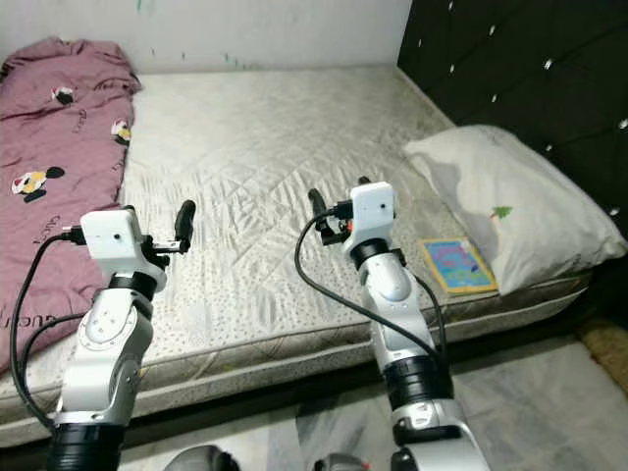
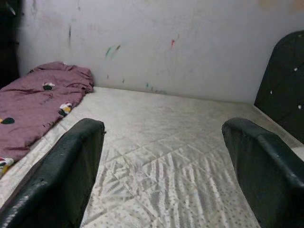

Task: Clean up the room

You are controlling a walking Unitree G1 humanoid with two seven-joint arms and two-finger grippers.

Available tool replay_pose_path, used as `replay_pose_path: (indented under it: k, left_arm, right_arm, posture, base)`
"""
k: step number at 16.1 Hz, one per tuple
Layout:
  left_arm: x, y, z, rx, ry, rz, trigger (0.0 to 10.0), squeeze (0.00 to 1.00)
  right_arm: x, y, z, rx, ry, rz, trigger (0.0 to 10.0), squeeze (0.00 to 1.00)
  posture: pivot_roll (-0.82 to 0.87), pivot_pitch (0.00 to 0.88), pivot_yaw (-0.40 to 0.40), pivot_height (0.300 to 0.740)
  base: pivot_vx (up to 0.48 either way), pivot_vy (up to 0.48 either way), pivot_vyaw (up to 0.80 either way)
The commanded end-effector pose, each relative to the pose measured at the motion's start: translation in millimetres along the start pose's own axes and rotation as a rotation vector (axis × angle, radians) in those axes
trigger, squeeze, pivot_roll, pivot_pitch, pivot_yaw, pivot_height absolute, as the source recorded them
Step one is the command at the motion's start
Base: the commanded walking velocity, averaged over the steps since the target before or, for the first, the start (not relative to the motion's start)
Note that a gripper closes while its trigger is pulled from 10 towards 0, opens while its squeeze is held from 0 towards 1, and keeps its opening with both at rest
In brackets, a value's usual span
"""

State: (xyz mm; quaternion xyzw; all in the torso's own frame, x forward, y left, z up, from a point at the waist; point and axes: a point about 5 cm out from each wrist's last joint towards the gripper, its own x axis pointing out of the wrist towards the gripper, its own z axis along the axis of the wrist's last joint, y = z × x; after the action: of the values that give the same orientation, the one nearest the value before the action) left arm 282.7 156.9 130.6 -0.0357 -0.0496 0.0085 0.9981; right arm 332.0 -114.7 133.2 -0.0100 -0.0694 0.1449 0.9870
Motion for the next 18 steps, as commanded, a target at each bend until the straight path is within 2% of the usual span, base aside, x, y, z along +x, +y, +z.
replay_pose_path:
  k: [1,5,14,18]
  left_arm:
    - [1.3,-0.8,6.0,-0.003,-0.028,-0.012,10.0,0.0]
    - [0.7,-1.8,6.5,-0.006,-0.036,-0.026,10.0,0.0]
    - [0.8,-2.1,6.5,-0.004,-0.032,-0.035,10.0,0.0]
    - [2.8,-2.0,1.6,0.028,0.005,-0.018,10.0,0.0]
  right_arm:
    - [2.2,-2.7,3.8,-0.01,-0.012,-0.003,10.0,0.0]
    - [2.0,-2.8,3.9,-0.011,-0.014,-0.006,10.0,0.0]
    - [1.9,-3.0,3.9,-0.003,-0.014,-0.015,10.0,0.0]
    - [1.8,-3.0,3.4,-0.002,-0.012,-0.015,10.0,0.0]
  posture:
    - [-0.03,0.0,-0.053,0.74]
    - [-0.03,0.0,-0.053,0.74]
    - [-0.03,0.0,-0.045,0.74]
    - [-0.02,0.0,-0.046,0.74]
  base:
    - [0.0,0.0,0.0]
    - [0.303,0.0,0.0]
    - [0.48,0.0,0.0]
    - [0.073,0.0,0.0]
